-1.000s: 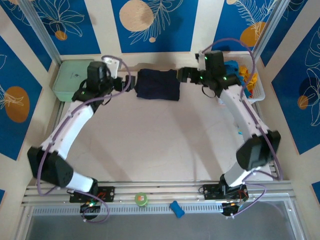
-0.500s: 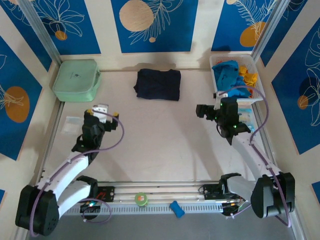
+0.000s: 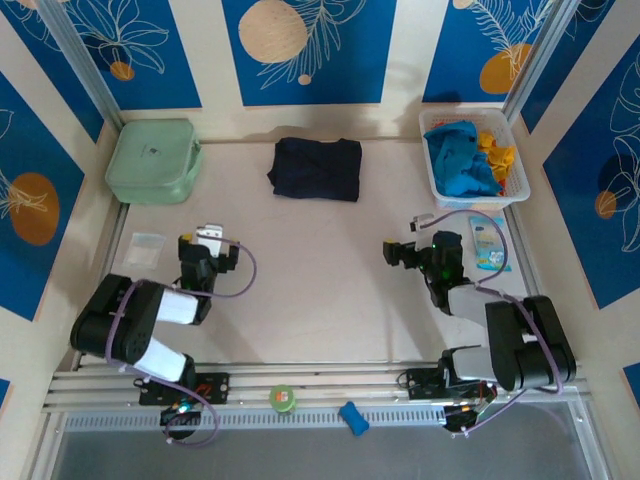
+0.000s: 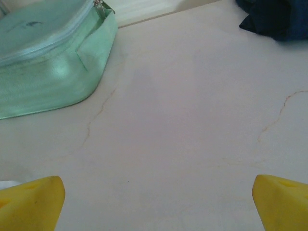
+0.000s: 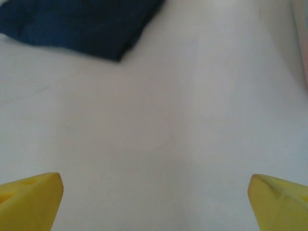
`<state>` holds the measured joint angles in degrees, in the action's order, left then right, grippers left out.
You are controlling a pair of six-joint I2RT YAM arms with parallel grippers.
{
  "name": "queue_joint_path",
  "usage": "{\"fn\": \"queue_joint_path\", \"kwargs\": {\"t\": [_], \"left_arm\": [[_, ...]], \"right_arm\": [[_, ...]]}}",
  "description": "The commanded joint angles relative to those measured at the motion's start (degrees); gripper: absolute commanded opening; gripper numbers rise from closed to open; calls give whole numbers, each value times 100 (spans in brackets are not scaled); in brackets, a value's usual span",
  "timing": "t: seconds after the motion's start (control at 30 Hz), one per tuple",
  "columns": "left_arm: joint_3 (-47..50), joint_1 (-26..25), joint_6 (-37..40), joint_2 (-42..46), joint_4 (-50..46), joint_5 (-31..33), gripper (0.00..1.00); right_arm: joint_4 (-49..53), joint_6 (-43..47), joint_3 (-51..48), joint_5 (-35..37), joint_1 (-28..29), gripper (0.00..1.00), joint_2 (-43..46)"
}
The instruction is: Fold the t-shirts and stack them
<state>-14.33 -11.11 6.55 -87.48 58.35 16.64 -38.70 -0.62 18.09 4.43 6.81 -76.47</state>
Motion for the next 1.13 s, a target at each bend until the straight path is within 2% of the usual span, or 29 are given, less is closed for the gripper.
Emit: {"fn": "queue_joint_path", "kwargs": {"t": [0.0,0.1,0.17,0.2,0.23,0.27,1.1], "left_arm": [[-12,384,-160,-414,1260,-733,99],[-552,558,-200,-192,-174,-1358,99],[-782,845,-439,-188,-658,-1788,99],[-772,931,-479,-233,-538,-1957,99],[-745,934,-484,-224,-521,-1982,99],[-747,936,-481,-203,-549,-1963,99],[-725,909,-417,-217,-482,-2042,99]], "right_arm": [[-1498,100,-89,-375,-309,99,-515],[-2171,-374,-13,-729,-739,99,-1217],[-380,-479,720,-779,-903,99,-1025],[-997,-538,512,-546,-846,99,-1123],[-1015,-657,530,-495,-895,99,-1161],[-628,-596,607,-463,-882,99,-1055],[-711,-523,600,-279,-769,99,-1079]]}}
